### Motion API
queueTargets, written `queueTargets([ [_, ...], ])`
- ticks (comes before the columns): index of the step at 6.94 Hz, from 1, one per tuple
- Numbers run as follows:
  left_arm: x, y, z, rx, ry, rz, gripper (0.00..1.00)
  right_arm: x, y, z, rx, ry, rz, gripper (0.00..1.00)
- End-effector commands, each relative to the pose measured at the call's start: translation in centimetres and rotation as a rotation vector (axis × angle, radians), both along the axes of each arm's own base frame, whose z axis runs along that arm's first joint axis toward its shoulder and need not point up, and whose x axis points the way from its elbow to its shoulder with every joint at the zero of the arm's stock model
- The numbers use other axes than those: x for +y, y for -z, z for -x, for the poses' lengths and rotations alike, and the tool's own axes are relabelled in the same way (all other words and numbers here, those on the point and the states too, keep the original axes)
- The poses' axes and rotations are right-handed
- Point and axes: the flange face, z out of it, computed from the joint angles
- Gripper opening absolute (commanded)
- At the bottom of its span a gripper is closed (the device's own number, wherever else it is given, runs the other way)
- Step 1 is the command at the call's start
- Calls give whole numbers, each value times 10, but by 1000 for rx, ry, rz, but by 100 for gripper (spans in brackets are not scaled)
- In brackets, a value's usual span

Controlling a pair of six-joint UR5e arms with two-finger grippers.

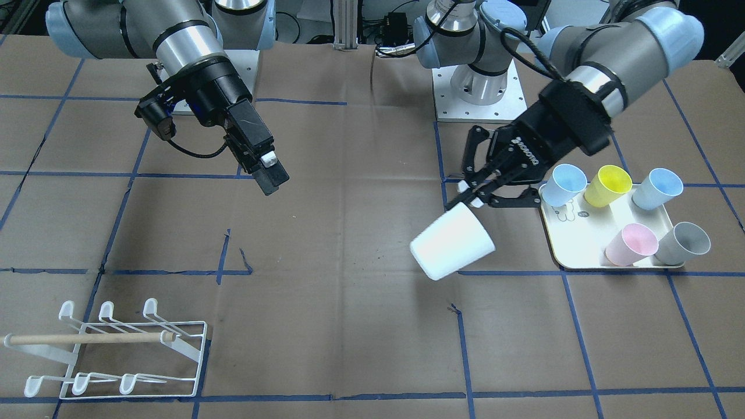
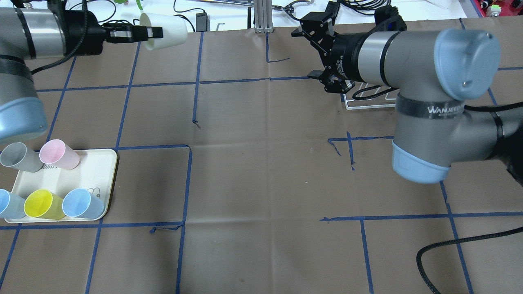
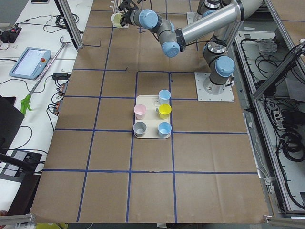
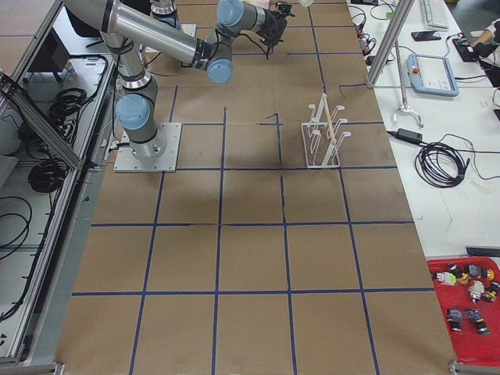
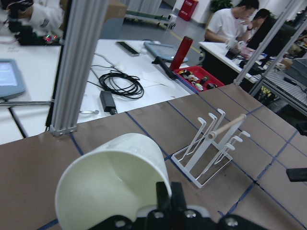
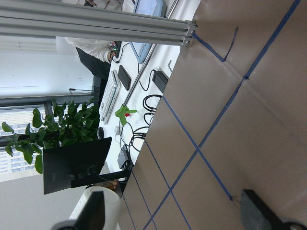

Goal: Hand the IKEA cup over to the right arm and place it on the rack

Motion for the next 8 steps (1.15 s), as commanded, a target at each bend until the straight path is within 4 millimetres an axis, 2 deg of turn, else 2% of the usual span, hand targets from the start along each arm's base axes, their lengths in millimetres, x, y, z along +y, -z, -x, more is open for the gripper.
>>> queueTargets([
  [1,34,32,34,24,42,38,0,16,9,-1,-57,37,30,100],
  [3,34,50,35,66,5,17,0,14,11,2,-93,94,-9,100],
  [4,40,48,40,97,-14,27,0,14,10,1,-145,121,-43,99],
  [6,46,56,66,142,-4,20,0,16,12,-12,-238,134,-57,99],
  [8,48,61,70,174,-18,31,0,14,31,-39,-229,80,-105,100],
])
